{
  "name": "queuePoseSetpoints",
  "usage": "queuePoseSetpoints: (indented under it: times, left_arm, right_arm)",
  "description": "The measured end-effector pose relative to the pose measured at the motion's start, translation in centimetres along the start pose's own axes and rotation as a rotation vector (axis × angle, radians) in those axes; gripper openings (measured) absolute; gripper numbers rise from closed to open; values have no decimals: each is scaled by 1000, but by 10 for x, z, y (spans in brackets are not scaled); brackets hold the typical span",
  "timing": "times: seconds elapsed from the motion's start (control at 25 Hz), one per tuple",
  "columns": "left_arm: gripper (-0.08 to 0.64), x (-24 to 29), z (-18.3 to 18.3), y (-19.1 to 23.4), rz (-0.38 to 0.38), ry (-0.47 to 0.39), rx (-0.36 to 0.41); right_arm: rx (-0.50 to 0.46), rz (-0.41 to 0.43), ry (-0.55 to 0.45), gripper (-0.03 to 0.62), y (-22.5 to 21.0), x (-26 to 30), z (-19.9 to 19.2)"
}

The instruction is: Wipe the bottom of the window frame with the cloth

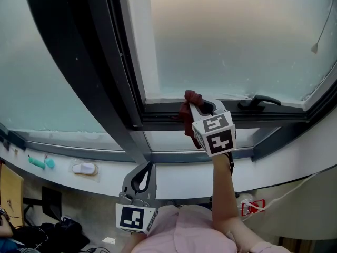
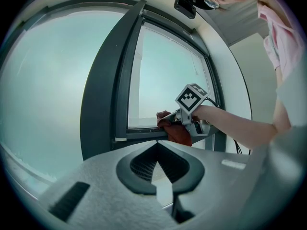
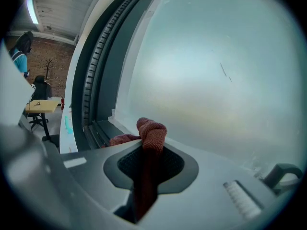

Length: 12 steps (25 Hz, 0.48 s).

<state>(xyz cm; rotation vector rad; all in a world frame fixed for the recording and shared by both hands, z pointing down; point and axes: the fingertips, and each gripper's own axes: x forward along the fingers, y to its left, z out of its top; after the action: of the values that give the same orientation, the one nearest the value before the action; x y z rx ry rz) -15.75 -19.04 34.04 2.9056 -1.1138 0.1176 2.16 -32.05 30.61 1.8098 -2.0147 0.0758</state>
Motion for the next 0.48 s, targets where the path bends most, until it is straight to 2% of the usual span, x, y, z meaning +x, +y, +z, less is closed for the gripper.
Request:
queuePoseSetpoints:
  times: [0.2, 0.48]
  left_arm:
    - [-5, -1, -4, 1, -2, 17, 7]
    - [-5, 1, -1, 0, 3, -6, -8]
  right_arm:
    - [30, -5, -7, 61, -8, -3, -4]
    - [33, 4, -15, 61, -9, -4, -4]
